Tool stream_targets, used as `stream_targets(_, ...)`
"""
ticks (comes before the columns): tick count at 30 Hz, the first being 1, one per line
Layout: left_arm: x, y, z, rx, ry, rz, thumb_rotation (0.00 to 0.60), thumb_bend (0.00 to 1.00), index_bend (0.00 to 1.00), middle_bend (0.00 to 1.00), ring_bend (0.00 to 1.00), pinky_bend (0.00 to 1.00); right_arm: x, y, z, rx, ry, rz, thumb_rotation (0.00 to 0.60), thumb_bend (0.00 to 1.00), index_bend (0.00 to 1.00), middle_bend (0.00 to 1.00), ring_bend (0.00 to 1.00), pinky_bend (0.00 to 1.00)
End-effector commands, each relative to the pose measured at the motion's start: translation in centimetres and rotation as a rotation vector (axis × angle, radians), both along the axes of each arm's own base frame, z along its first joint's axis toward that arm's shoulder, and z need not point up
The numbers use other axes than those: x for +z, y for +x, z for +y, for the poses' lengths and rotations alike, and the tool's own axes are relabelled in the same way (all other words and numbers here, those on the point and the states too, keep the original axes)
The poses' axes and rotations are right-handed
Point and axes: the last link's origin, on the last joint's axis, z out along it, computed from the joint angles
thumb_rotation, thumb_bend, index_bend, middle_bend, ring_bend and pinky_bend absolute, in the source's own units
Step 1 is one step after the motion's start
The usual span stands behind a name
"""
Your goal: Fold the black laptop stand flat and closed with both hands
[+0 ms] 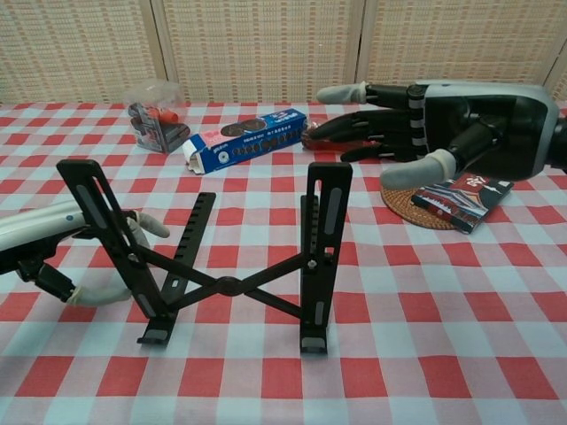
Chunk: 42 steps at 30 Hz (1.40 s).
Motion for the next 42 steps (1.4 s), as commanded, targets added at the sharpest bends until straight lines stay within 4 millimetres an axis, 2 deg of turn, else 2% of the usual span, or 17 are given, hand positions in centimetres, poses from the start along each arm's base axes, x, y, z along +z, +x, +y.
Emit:
stream_targets(1, -0.2, 0.0, 0.0, -0.005, 0.002, 0.008, 0.532, 0.28, 0.44, 0.17, 0.21, 0.32, 0.0, -0.1, 0.0, -0.003, 0.0, -0.002, 0.6, 0.11, 0.04, 0.14, 0.03, 0.04)
stream_targets(7, -0.4, 0.2, -0.2, -0.012, 0.002, 0.009, 0.527, 0.29, 0.47, 0.17, 0.21, 0.32, 0.0, -0.3, 0.0, -0.011, 0.0, -0.003, 0.6, 0.11, 0.04, 0.14, 0.03, 0.04)
stream_targets(18, -0.7, 0.8, -0.2, -0.015, -0.012, -0.002, 0.52, 0.31, 0.46, 0.17, 0.21, 0.31, -0.2, -0.5, 0.2, -0.02, 0.004, 0.0, 0.6, 0.11, 0.04, 0.14, 0.03, 0.04)
stream_targets(32, -1.0, 1.1, -0.4, -0.021, -0.022, -0.005, 0.516, 0.4, 0.49, 0.17, 0.21, 0.29, -0.4, -1.0, 0.4, -0.028, 0.008, 0.016, 0.6, 0.11, 0.04, 0.14, 0.03, 0.04)
stream_targets(36, -1.0, 1.0, -0.4, -0.033, -0.017, 0.006, 0.514, 0.4, 0.5, 0.17, 0.21, 0.29, -0.7, -1.2, 0.6, -0.02, 0.009, 0.051, 0.6, 0.11, 0.04, 0.14, 0.03, 0.04)
stream_targets(42, -0.7, 0.7, -0.4, -0.046, -0.008, 0.021, 0.512, 0.4, 0.5, 0.17, 0.21, 0.29, -1.6, -1.3, 0.8, 0.048, -0.026, 0.214, 0.6, 0.13, 0.06, 0.14, 0.03, 0.04)
